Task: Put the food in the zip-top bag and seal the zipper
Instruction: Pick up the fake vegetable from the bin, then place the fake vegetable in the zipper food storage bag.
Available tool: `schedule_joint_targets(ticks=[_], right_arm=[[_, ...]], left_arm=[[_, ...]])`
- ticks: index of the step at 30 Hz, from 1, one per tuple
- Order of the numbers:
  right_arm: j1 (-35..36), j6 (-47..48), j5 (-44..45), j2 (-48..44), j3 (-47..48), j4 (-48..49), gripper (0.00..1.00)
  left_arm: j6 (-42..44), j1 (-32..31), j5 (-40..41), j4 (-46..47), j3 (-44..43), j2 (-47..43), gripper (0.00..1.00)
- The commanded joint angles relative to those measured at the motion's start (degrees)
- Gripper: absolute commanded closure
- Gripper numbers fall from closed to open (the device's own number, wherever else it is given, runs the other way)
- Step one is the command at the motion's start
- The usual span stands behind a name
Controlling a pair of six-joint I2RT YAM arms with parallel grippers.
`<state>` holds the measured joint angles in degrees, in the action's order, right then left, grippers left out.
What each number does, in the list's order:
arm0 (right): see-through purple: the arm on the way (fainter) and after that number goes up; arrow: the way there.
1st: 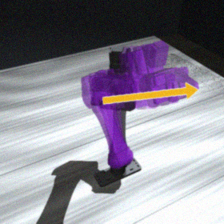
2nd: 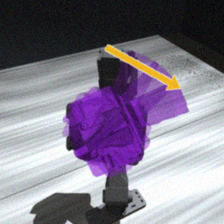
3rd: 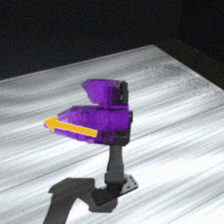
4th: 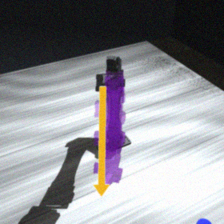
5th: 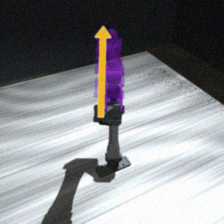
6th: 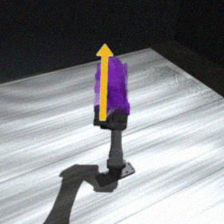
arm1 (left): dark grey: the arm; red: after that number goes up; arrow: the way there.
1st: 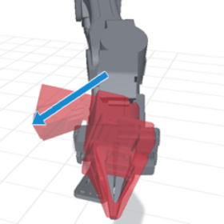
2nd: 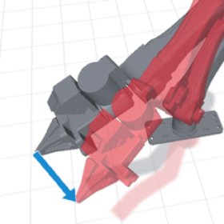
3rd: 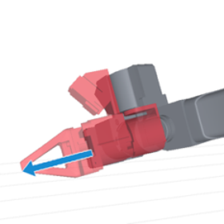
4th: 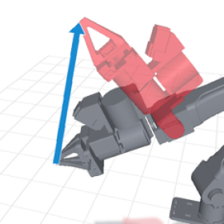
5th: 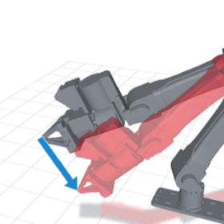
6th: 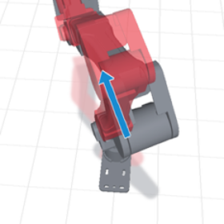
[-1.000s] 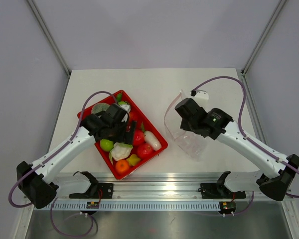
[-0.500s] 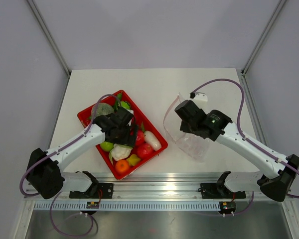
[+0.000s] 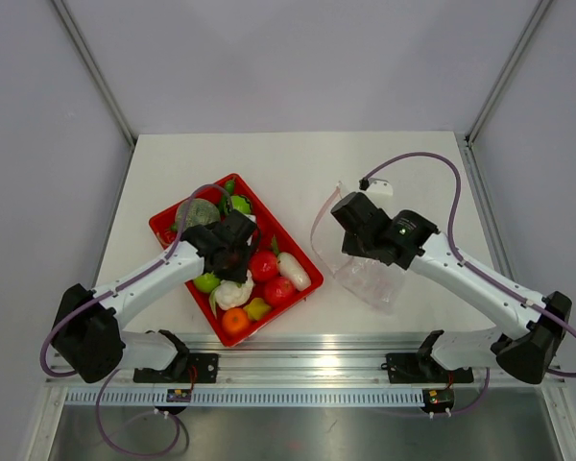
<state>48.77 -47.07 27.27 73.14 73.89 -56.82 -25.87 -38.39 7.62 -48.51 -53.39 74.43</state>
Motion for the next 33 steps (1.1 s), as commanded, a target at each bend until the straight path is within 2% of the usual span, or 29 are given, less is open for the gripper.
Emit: schedule_joint_targets(ticks=[1, 2, 6, 10, 17, 21, 25, 30, 33], right_arm=[[0.36, 0.75, -0.63, 1.3, 1.61, 2.41, 1.0], [0.36, 0.84, -0.81, 1.65, 1.78, 2.41, 1.0], [0.36, 1.01, -1.43, 2.35, 2.14, 2.41, 1.0], [0.36, 1.1, -1.51, 2.97, 2.49, 2.85, 1.0], [0.36, 2.07, -3.0, 3.76, 3.02, 3.9, 1.0], [0.36, 3.03, -5.73, 3.58, 2.66, 6.46, 1.0], [0.36, 2.86, -6.52, 5.86, 4.33, 4.88, 1.0], [0.36, 1.81, -7.75, 5.26, 3.81, 5.58, 1.0], [0.36, 1.54, -8.46, 4.73, 3.55, 6.02, 1.0]], left_arm=[[0.03, -0.02, 0.21, -0.52, -1.89, -1.48, 0.77], [0.29, -0.02, 0.21, -1.4, -3.64, -2.01, 0.84], [1.96, -0.02, 1.34, -7.99, -9.97, -3.59, 0.96], [3.98, -0.02, 2.84, -14.31, -15.34, -5.26, 1.0], [4.51, -0.02, 1.08, -15.92, -20.88, -7.1, 1.0], [3.55, 0.6, 0.39, -9.69, -23.25, -9.83, 1.0], [-1.28, 0.77, -2.25, 1.62, -26.33, -12.03, 1.0], [-10.24, 0.77, -11.56, 17.53, -22.56, -13.52, 1.0], [-14.64, 0.77, -14.64, 21.95, -20.45, -12.83, 1.0]])
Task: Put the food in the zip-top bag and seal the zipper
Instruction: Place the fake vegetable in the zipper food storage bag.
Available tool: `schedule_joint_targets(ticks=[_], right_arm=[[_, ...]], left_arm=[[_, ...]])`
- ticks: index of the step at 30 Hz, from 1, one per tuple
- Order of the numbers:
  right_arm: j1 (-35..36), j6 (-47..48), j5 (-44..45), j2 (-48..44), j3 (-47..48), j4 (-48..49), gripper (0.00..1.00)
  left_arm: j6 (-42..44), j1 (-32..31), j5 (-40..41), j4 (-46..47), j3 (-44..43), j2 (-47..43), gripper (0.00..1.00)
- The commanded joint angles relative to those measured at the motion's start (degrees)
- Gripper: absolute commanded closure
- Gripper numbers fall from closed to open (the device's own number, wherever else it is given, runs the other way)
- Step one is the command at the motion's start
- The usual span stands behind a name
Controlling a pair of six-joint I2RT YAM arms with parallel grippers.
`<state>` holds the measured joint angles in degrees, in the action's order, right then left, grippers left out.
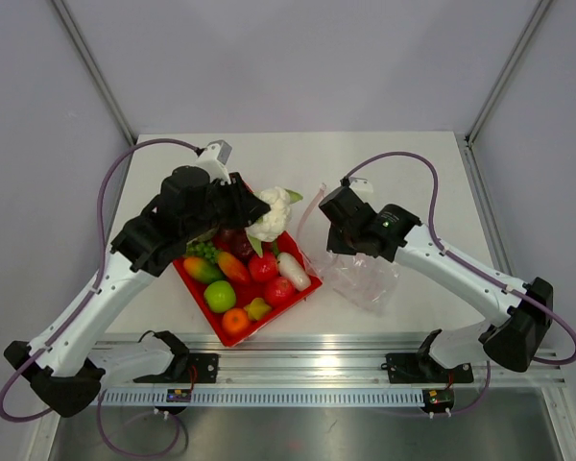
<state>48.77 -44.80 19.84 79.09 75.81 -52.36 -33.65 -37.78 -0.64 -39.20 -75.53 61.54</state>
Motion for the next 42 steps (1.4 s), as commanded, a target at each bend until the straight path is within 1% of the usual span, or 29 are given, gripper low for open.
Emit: schedule_joint_targets(ticks=[1, 2, 3, 4, 8, 11, 14, 20, 26, 32, 35, 36, 42], right_arm=[[0.44, -0.91, -1.46, -1.57, 1.36, 2.17, 1.0], [0.36, -0.99, -2.34, -1.83, 1.27, 2.61, 1.0], [0.36, -1.08, -2.69, -1.83, 1.27, 2.96, 1.0], [0.36, -1.26, -2.96, -1.83, 1.44, 3.22, 1.0], [0.36, -1.35, -3.31, -1.39, 1.62, 3.31, 1.0], [0.36, -1.52, -4.01, -1.22, 1.53, 3.93, 1.0], [0.36, -1.7, -4.54, -1.31, 1.27, 4.72, 1.0], [0.36, -1.96, -5.51, -0.78, 1.36, 5.34, 1.0], [0.36, -2.31, -7.17, -1.39, 0.22, 7.27, 1.0], [0.36, -2.66, -7.62, -2.27, -0.05, 9.03, 1.0], [0.36, -2.14, -7.35, -2.27, 0.74, 9.38, 1.0], [0.36, -1.53, -7.7, -2.1, 1.0, 10.16, 1.0], [0.62, 0.14, -12.19, 1.06, 4.78, 12.09, 1.0]], left_arm=[[-8.0, 0.16, -7.69, 16.14, 2.48, 0.33, 1.0], [-10.53, 0.16, -10.4, 18.09, 3.27, 0.6, 1.0], [-11.87, 0.16, -11.21, 19.67, 4.93, 0.86, 1.0], [-13.1, 0.16, -11.57, 22.21, 5.56, 1.39, 1.0], [-19.68, 0.43, -12.01, 26.53, 8.28, 1.75, 1.0], [-22.85, 0.43, -11.05, 31.54, 12.5, 0.87, 1.0], [-25.05, 0.43, -10.25, 33.4, 14.78, 1.3, 1.0], [-30.51, 0.43, -8.86, 41.13, 19.89, 0.08, 1.0], [-29.81, 0.43, -8.06, 39.9, 18.57, 2.44, 1.0], [-30.69, 0.34, -8.41, 40.87, 22.35, 4.38, 1.0], [-30.42, 0.34, -8.15, 39.38, 22.79, 5.25, 1.0], [-30.42, 0.34, -7.97, 37.55, 22.79, 5.43, 1.0], [-29.46, 0.34, -7.88, 35.17, 21.48, 7.27, 1.0]])
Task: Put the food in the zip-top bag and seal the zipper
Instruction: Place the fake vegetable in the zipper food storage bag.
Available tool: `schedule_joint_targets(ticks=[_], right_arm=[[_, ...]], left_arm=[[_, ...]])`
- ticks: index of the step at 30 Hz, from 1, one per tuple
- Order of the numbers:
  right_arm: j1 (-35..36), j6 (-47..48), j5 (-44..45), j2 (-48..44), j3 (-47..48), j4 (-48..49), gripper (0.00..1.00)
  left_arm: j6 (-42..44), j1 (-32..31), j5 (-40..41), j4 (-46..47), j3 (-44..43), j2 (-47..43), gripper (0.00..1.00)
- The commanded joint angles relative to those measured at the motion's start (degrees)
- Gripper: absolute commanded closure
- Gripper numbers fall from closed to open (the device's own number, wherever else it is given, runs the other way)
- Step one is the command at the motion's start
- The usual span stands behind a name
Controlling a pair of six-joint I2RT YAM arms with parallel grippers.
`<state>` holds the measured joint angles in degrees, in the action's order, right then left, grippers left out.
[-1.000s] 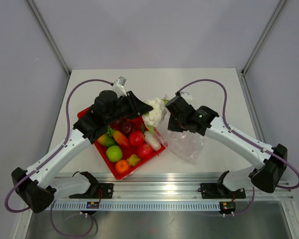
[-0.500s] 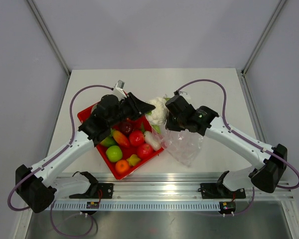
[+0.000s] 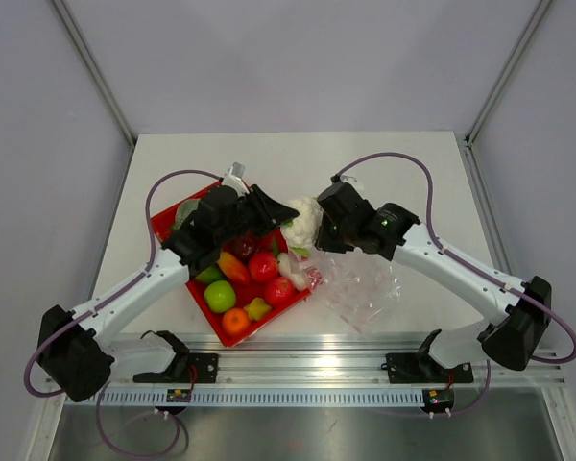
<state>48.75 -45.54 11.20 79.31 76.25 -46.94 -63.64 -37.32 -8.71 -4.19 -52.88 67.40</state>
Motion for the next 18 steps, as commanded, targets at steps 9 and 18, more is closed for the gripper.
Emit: schedule_joint_targets(ticks=[9, 18], right_arm=[[1.26, 5.01, -3.12, -0.91, 5.4, 7.31, 1.0], [1.26, 12.92, 5.5, -0.39, 5.49, 3.61, 1.0]], left_arm=[[2.37, -0.12, -1.22, -3.01, -3.8, 5.02, 1.0], [4.57, -0.12, -10.62, -10.4, -10.92, 7.49, 1.0]])
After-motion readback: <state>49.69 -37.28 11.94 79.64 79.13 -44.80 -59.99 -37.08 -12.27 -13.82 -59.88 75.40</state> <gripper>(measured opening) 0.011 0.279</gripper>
